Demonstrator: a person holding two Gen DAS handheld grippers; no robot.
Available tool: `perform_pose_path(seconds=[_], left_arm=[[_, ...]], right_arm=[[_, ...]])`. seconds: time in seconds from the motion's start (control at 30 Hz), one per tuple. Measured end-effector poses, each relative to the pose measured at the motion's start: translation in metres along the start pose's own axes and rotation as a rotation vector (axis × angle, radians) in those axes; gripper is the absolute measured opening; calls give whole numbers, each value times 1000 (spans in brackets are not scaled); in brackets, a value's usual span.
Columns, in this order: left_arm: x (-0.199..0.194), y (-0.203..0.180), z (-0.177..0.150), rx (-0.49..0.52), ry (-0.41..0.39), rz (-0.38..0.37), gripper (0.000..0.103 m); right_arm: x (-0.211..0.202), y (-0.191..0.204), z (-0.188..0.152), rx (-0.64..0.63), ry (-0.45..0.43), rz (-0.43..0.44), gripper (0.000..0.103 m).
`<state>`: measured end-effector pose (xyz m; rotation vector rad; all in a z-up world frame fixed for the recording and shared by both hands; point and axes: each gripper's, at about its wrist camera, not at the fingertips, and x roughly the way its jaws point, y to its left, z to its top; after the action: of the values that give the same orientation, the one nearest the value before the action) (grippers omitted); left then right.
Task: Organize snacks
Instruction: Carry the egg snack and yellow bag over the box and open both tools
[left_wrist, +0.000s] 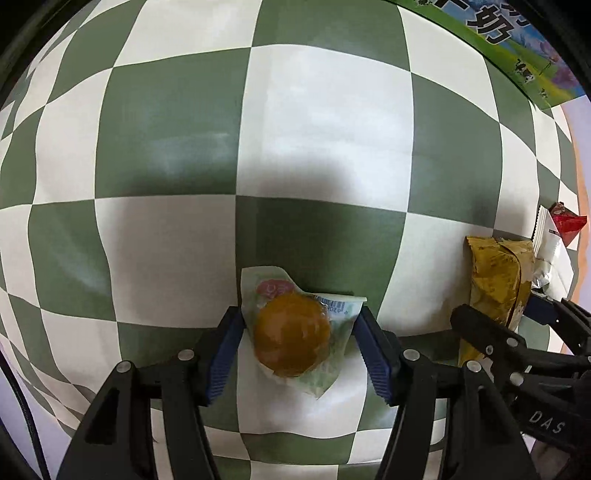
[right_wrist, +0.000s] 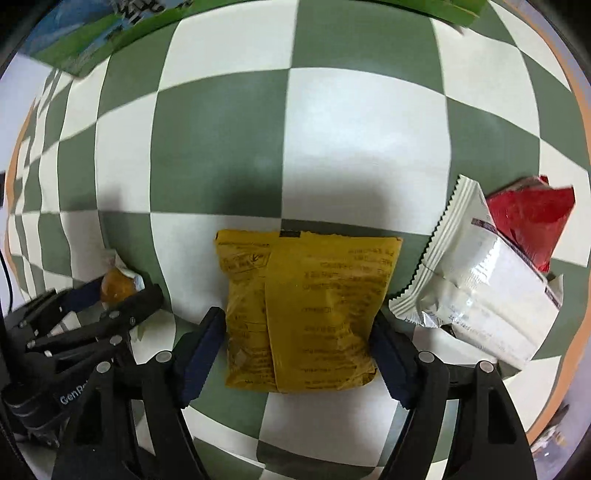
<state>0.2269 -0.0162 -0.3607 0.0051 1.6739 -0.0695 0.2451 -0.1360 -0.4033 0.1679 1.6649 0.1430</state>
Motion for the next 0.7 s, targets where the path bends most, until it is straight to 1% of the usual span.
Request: perform_pose_path(seconds=[0.03, 0.1, 0.13, 0.23, 0.37, 0.43, 0.63, 0.7], left_arm=[[-2, 0, -1, -1, -5, 2, 58], [-7, -2, -4, 1, -12, 4, 57], [-8, -3, -5, 3, -14, 5, 57], [-12, -6, -8, 4, -23, 5, 56], [-25, -8, -10, 15, -40, -6, 56], [-35, -12, -10, 24, -48, -24, 49], [-63, -23, -5, 40, -79, -66, 49], [-75, -22, -2, 20, -82, -97, 49]], right_arm=[[3, 4, -12, 3, -10, -7, 72], [-2, -7, -13, 1, -32, -6, 67], [-3, -8, -13, 1, -37, -3, 66], [-10, -13, -14, 4, -54, 7, 58], [-20, -20, -16, -5, -67, 23, 55], [-30, -18, -15, -8, -77, 37, 55], [-58, -32, -16, -13, -118, 85, 54], [-70, -37, -15, -5, -135, 106, 54]])
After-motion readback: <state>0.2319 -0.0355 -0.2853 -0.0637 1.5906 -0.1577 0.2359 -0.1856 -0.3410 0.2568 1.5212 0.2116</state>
